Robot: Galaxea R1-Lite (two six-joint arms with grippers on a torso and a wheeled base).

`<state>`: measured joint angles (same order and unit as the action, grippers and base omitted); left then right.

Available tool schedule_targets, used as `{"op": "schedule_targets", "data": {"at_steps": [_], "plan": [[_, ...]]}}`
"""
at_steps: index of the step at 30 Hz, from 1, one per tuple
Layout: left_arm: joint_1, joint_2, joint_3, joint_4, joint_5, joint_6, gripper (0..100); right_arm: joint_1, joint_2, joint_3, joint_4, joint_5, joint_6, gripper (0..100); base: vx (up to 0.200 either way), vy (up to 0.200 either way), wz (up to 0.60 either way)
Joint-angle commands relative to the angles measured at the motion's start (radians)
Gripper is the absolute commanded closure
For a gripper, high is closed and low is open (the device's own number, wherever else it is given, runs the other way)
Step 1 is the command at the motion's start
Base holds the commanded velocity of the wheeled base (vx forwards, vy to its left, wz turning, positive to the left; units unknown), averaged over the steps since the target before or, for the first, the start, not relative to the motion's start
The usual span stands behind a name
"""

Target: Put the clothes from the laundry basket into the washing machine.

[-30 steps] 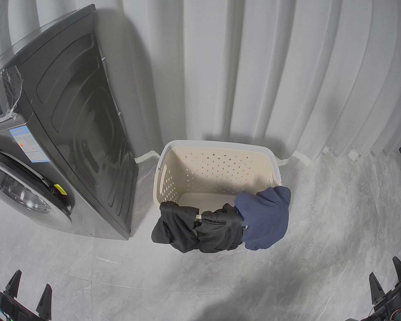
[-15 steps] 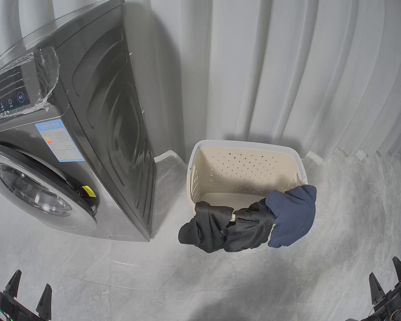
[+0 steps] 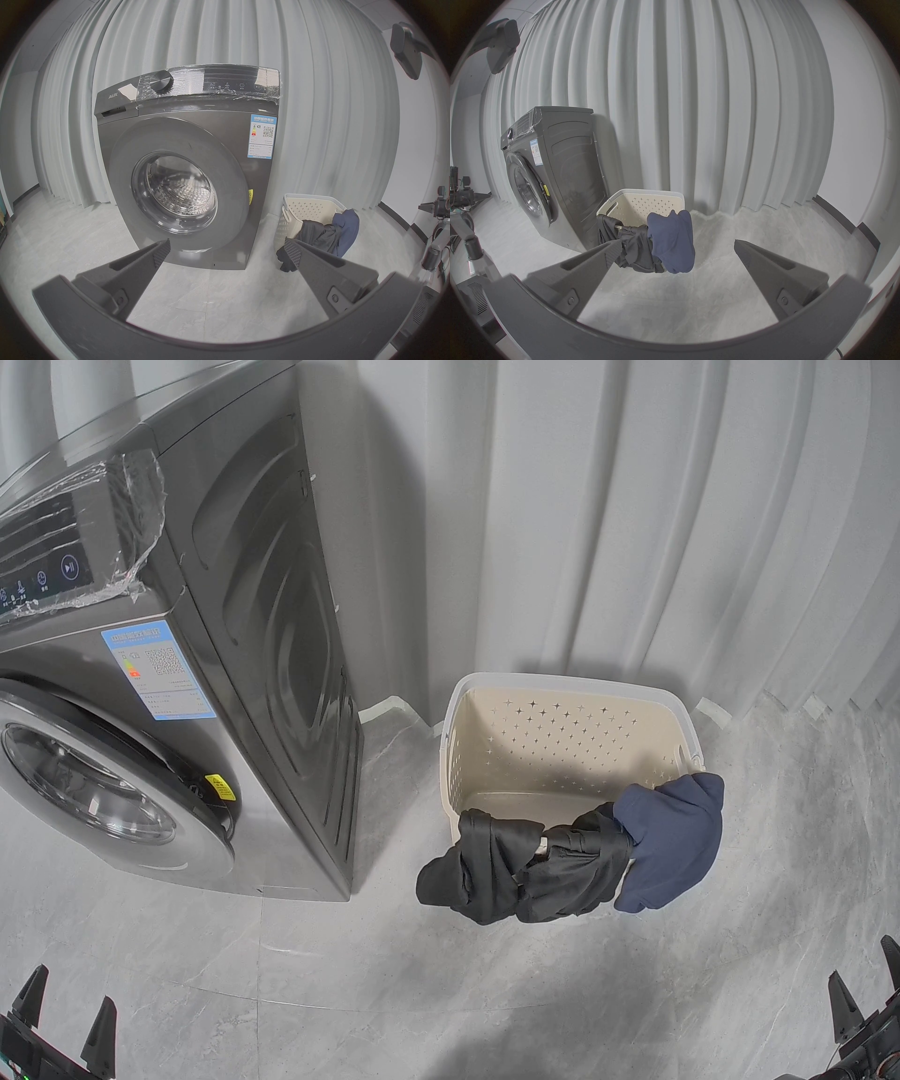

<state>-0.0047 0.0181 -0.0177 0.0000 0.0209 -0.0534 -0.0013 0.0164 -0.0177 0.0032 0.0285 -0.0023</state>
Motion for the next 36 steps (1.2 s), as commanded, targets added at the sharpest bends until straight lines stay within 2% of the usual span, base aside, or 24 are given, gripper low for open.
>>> {"op": "schedule_targets", "data": {"at_steps": [1, 4, 16, 36], "plan": [[0.0, -0.017, 0.018, 0.0, 0.001, 0.0, 0, 0.0, -0.015, 0.018, 0.0, 0.001, -0.001, 0, -0.2, 0.0, 0.0], [0.0, -0.017, 0.018, 0.0, 0.001, 0.0, 0, 0.0, -0.015, 0.018, 0.0, 0.001, -0.001, 0, -0.2, 0.0, 0.0], [0.0, -0.017, 0.018, 0.002, 0.001, -0.002, 0, 0.0, -0.015, 0.018, 0.0, 0.001, -0.001, 0, 0.0, 0.0, 0.0], [0.0, -0.017, 0.018, 0.002, 0.001, -0.002, 0, 0.0, -0.015, 0.018, 0.0, 0.001, -0.001, 0, 0.0, 0.2, 0.0]]}}
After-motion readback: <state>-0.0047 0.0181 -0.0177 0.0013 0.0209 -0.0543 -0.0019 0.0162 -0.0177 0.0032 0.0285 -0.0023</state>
